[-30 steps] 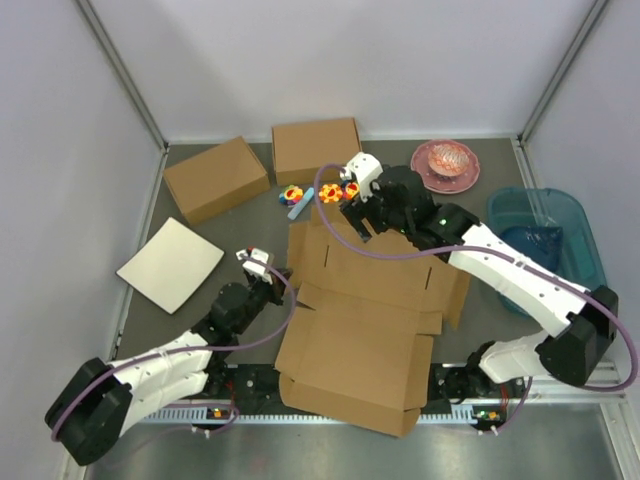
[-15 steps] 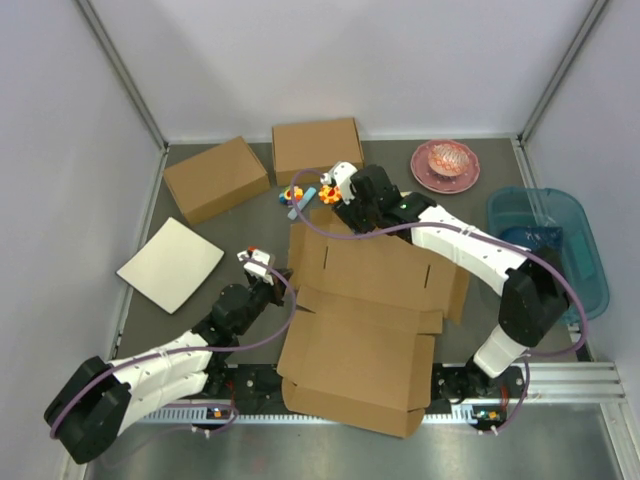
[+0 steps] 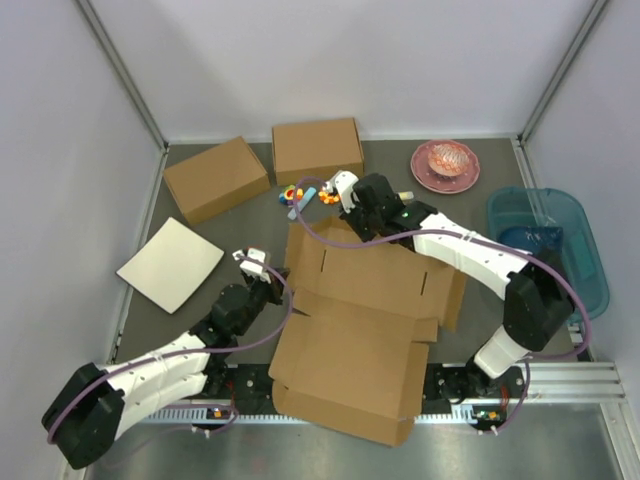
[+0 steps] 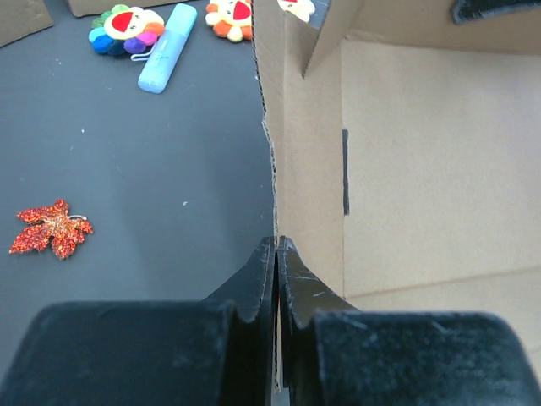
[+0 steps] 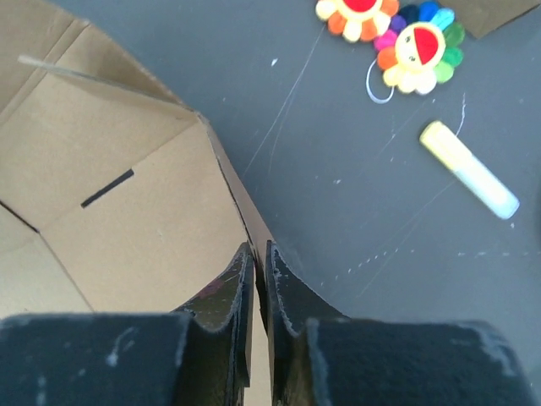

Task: Fold the paper box

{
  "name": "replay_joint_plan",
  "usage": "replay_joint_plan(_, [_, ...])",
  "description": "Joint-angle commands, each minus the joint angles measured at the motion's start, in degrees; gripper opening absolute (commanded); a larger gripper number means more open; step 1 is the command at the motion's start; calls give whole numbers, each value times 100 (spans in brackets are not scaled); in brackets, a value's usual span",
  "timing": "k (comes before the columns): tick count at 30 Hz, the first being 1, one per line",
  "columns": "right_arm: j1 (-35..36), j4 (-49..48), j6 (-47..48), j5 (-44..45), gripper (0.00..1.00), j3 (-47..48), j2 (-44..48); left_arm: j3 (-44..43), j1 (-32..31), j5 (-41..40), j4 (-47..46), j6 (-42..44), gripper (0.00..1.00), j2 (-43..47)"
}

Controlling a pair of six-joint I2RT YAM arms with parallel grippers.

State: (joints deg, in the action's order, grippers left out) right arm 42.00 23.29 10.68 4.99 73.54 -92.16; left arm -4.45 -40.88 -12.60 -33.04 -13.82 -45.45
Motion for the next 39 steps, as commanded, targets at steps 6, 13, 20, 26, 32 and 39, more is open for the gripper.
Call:
replay_joint_plan(6, [203,-141,-741,502,0,-700,1085,-960,-7,-217,1167,-94,47,72])
replay_joint_plan(13, [581,-79,-761,897,0,-1218,1789,-1559,-7,-339,1853,-155,75,255])
replay_joint_plan(20, [748,-52,-470,934,0,-1509,2184,-1708,10,-831,1519,204,99,125])
replay_joint_plan(26, [757,-70,-373,468,0,-1649,2448,-2086,124,-884,1572,504,99,-499])
replay_joint_plan(32, [757,-70,-373,169,0,-1667,2606,-2262,809,430,1283,381,99,-1123])
replay_joint_plan(39, [757,97,-93,396,0,-1334,2545,-2132,1056,952,712,301,99,-1029])
